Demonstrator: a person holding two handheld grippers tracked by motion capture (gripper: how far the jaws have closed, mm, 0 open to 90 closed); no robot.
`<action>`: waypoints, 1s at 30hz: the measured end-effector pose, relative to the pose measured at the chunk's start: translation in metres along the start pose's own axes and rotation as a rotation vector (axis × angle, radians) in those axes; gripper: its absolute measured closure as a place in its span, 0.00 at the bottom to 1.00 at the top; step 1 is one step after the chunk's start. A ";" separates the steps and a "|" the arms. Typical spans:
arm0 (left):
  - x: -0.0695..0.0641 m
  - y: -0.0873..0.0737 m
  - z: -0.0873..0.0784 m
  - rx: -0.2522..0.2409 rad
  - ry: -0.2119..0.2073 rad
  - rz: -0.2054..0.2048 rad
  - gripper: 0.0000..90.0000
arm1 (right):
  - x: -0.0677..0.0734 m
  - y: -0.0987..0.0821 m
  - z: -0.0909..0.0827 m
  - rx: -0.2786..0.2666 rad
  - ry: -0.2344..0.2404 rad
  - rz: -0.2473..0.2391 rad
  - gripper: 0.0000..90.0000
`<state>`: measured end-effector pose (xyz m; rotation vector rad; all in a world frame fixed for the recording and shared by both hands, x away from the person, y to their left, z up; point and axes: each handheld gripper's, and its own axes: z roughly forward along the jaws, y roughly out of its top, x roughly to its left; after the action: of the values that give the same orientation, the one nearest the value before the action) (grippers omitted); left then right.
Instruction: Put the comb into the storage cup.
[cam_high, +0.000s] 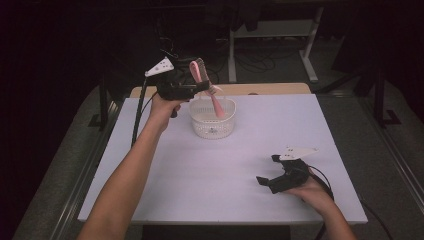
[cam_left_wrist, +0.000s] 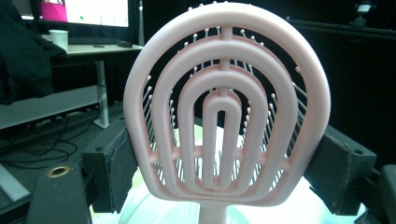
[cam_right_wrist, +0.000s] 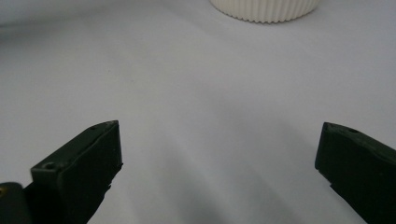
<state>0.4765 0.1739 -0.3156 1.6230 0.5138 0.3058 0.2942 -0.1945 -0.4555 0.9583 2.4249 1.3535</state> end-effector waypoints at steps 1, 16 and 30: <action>0.000 -0.001 0.001 0.003 0.002 -0.002 0.22 | 0.000 0.000 0.000 -0.001 0.000 0.000 0.00; 0.002 -0.030 0.025 0.062 0.005 -0.017 0.22 | 0.000 0.000 0.000 -0.001 0.010 -0.002 0.00; 0.001 -0.041 0.033 0.102 0.006 -0.014 0.22 | 0.000 0.000 0.001 0.001 0.013 -0.002 0.00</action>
<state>0.4874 0.1479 -0.3602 1.7165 0.5527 0.2777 0.2942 -0.1936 -0.4559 0.9503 2.4350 1.3628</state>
